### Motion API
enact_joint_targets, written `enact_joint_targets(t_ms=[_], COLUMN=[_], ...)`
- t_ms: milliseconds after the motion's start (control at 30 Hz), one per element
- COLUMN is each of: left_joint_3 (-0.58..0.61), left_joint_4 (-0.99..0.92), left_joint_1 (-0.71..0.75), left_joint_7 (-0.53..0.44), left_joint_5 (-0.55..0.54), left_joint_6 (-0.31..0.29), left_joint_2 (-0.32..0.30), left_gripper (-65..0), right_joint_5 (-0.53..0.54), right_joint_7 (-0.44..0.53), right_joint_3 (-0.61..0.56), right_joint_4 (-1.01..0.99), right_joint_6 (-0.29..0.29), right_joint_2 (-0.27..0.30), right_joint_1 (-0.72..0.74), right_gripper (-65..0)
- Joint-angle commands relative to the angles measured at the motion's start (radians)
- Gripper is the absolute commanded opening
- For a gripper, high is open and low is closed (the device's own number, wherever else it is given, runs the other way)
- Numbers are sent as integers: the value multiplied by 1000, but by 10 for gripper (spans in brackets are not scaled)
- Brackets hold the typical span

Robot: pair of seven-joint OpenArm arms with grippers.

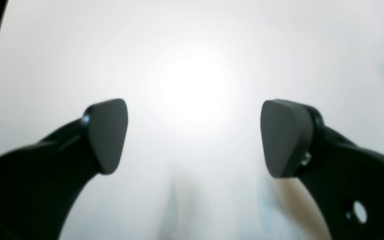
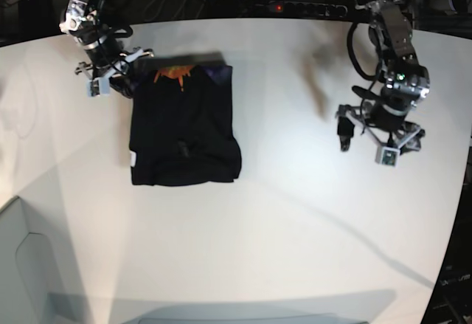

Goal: Fold the T-shirt properly

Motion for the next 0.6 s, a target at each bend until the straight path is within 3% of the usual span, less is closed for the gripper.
enact_joint_targets(t_ms=[0,133,200,267,467,567], left_joint_3=[-15,-24,-25,-36,-116,-147], left_joint_4=[20,21,23,24,141,181], left_joint_1=[9,88,121,156,279,360], left_joint_7=[-18,-18,-18,-18,-17,-17], left_joint_5=[-6,-20,-83,-161,-284,-319], left_joint_6=[3,1,1,1,6,6], left_joint_2=[-6,-6,-11,-15,-20,-20], left_gripper=[-46,-48,-66,-134,-439,-530], right_joint_5=[14,17,17,17,17,17], right_joint_7=[16,16,17,17,5,-15], right_joint_3=[-1,4,5,22,200,251], right_joint_4=[18,35,58,98,213,220], right_joint_6=[12,12,12,12,12,12], right_joint_2=[-1,-2,-2,-10,-88,-102], right_joint_1=[-1,-5,-19,-33,-65,-121], right_gripper=[-650,-650,-650,-650,-650,-650])
